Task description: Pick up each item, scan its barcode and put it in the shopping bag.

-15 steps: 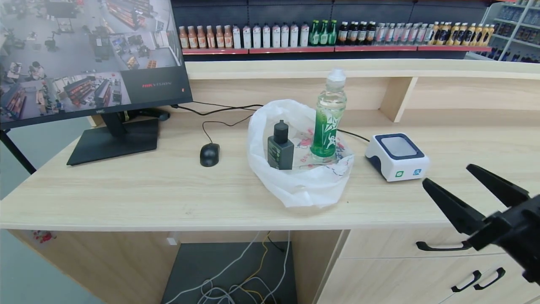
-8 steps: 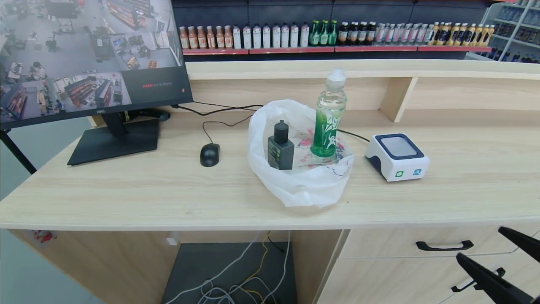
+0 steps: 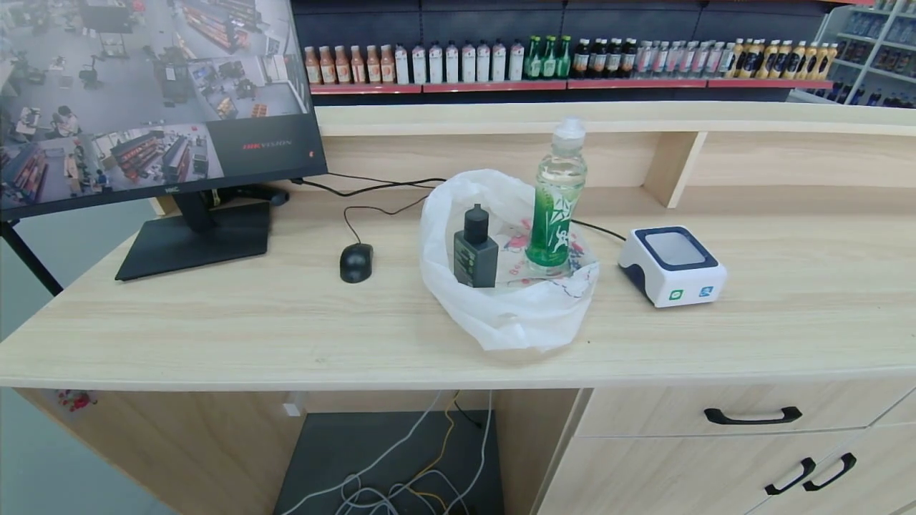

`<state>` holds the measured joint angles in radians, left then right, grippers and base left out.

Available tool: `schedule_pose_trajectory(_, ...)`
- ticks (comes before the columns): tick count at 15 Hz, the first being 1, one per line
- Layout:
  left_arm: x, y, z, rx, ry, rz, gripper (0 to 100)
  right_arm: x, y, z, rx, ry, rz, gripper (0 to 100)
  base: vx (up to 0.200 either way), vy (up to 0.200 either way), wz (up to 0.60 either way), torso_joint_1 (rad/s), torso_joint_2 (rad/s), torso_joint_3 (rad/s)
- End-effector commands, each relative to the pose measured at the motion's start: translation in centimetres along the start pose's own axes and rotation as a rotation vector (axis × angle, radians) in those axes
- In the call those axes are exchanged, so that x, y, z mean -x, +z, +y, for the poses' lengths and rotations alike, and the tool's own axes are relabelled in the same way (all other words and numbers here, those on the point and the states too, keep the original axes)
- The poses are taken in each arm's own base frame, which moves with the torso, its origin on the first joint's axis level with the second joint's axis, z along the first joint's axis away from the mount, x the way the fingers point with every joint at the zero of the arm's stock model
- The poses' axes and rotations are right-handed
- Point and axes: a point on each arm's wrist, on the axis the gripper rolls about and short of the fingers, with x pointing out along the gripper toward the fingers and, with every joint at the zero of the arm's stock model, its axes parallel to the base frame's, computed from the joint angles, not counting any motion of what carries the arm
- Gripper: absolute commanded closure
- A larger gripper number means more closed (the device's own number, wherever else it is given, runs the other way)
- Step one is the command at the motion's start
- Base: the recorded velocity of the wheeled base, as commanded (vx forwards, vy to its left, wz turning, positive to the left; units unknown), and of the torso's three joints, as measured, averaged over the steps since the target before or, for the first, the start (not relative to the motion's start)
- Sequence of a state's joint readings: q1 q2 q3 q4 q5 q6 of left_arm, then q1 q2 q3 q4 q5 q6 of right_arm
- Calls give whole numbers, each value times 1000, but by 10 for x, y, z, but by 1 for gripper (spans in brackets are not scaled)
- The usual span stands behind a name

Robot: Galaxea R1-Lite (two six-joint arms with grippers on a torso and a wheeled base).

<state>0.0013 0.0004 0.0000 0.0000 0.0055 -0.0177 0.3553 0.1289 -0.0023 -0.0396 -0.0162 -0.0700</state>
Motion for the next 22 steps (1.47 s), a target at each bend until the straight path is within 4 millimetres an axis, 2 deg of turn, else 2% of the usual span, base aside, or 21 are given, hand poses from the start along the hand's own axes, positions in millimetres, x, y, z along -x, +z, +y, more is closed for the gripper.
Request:
schedule_pose_trajectory(1, 0, 0, 0, 1, 1, 0, 0, -2, -3, 2, -37, -187, 71, 0, 0, 0, 0, 0, 0, 0)
schedule_pose_trajectory(3, 0, 0, 0, 1, 1, 0, 0, 1, -4, 5, -45, -292, 34, 0, 0, 0, 0, 0, 0, 0)
schedule_pose_trajectory(8, 0, 0, 0, 2, 1, 0, 0, 3, -5, 6, -60, -336, 11, 0, 0, 0, 0, 0, 0, 0)
schedule_pose_trajectory(10, 0, 0, 0, 2, 1, 0, 0, 7, -6, 8, -63, -385, -49, 0, 0, 0, 0, 0, 0, 0)
schedule_pose_trajectory(15, 0, 0, 0, 2, 1, 0, 0, 8, -7, 8, -96, -372, -75, 0, 0, 0, 0, 0, 0, 0)
schedule_pose_trajectory(18, 0, 0, 0, 1, 1, 0, 0, 9, -7, 8, -99, -372, -77, 0, -200, 0, 0, 14, 9, -2)
schedule_pose_trajectory(22, 0, 0, 0, 1, 1, 0, 0, 8, -7, 8, -99, -372, -75, 0, 0, 0, 0, 0, 0, 0)
